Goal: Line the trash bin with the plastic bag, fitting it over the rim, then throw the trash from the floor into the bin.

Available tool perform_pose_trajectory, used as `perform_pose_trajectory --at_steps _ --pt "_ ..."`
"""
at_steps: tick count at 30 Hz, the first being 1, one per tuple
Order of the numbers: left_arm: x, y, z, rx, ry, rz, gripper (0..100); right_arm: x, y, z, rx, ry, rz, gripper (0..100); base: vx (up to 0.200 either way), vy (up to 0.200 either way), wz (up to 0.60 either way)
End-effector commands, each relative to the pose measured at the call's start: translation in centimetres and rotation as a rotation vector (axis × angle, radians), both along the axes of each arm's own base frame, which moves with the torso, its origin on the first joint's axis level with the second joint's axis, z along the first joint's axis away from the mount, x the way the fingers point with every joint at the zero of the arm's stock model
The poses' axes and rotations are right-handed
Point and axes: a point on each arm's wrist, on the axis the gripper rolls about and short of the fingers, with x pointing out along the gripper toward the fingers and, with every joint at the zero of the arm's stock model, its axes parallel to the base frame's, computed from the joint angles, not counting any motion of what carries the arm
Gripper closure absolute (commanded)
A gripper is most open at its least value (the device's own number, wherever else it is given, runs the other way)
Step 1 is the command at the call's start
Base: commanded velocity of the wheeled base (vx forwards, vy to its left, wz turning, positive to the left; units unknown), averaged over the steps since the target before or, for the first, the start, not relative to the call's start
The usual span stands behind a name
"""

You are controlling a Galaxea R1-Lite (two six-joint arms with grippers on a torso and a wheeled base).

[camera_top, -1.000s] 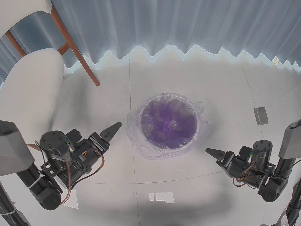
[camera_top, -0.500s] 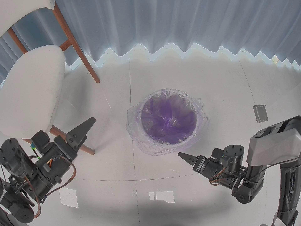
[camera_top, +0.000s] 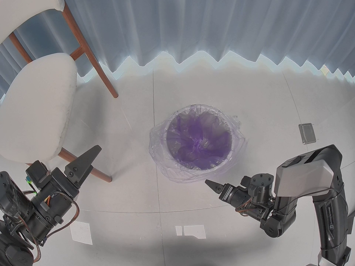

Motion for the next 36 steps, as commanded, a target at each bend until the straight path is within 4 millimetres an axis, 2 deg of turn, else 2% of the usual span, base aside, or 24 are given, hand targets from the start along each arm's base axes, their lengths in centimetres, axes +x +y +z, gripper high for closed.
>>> perform_pose_trajectory --at_steps 1,9,16,30,36 --pt "-0.3 0.2 -0.1 0.002 0.004 0.001 0 0.8 0.0 -0.9 0.005 -0.007 -0.013 0 0.0 0.0 0.0" --pt "-0.4 0.2 -0.3 0.007 0.014 0.001 0 3.1 -0.6 -0.3 0.017 -0.029 -0.056 0 0.0 0.0 0.0" --pt "-0.4 0.2 -0.4 0.007 0.017 0.001 0 3.6 -0.4 -0.1 0.031 -0.043 -0.059 0 0.0 0.0 0.0" --pt "-0.4 0.2 -0.4 0.008 0.019 0.001 0 4.1 -0.1 -0.8 0.047 -0.027 -0.066 0 0.0 0.0 0.0" --pt "-0.4 0.2 -0.4 0.006 0.019 0.001 0 5.3 0.1 -0.9 0.022 -0.004 -0.104 0 0.0 0.0 0.0"
